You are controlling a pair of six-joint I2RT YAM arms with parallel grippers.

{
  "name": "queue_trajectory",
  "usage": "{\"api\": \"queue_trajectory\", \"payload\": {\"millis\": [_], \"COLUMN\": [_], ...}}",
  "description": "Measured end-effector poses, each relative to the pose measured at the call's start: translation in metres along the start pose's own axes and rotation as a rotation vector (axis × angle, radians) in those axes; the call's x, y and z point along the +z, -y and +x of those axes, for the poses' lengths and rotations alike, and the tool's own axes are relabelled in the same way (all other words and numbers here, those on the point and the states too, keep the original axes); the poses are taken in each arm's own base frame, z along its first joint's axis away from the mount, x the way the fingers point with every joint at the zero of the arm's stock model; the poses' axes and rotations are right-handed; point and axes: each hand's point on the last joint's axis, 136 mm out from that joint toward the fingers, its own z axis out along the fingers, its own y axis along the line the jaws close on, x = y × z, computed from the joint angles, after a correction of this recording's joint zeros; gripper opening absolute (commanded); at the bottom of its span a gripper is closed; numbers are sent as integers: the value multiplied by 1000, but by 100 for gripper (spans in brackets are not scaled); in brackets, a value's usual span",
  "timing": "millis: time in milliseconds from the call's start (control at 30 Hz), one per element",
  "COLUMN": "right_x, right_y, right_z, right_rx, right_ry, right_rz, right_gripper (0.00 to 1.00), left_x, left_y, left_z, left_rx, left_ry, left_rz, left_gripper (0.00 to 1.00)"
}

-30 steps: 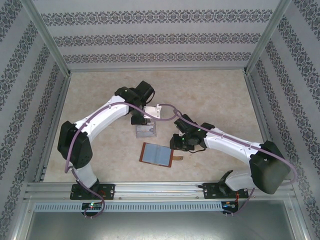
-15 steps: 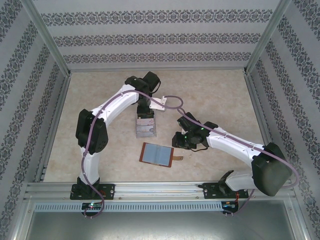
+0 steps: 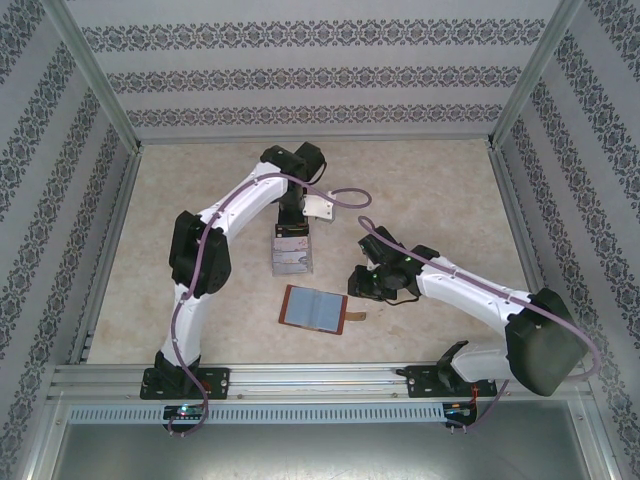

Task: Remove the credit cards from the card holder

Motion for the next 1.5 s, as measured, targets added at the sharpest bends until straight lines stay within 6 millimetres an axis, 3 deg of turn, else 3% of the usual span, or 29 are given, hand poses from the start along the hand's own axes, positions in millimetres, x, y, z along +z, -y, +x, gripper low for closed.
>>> {"api": "queue_trajectory", "payload": {"millis": [67,367,500,533,567,633,800,833,867,1000,1100,1233,1500], "right_x": [-1,-8,-10,-10,-10,-11,-14,-15,-16,-22,-31,-46,-82], "right_y": [-1,0,4,6,9,15,31,34,39,57,72,98,161], "right_z": [0,-4,-7,-8,-10,-13,-23,-25,-28,-42,-61,-88,-143], "right_rx": [-1,6,10,11,12,13,13,10,3,-3,-3,5,44], "right_ry": [4,25,39,42,45,55,79,85,93,127,172,242,438], "right_rz": [-4,-12,-8,-1,5,21,64,76,90,151,195,261,376], "right_gripper": [31,31,39,42,45,53,81,96,98,98,98,97,97], "left_x": [-3,-13,-13,-13,-11,-8,-12,-15,-18,-25,-19,-3,19], "left_y": [-4,-18,-18,-18,-18,-14,1,2,3,2,1,1,23], "left_z": [1,5,6,6,6,9,24,27,30,46,67,104,179], "left_rx": [-16,-90,-117,-128,-139,-166,-251,-275,-302,-425,-550,-743,-1058], "left_ry": [2,22,27,34,43,55,108,127,148,222,246,244,272], "left_rz": [-6,-40,-38,-38,-37,-39,-80,-103,-131,-244,-317,-408,-574], "left_gripper": [28,41,49,54,66,100,100,100,100,100,100,100,100]}}
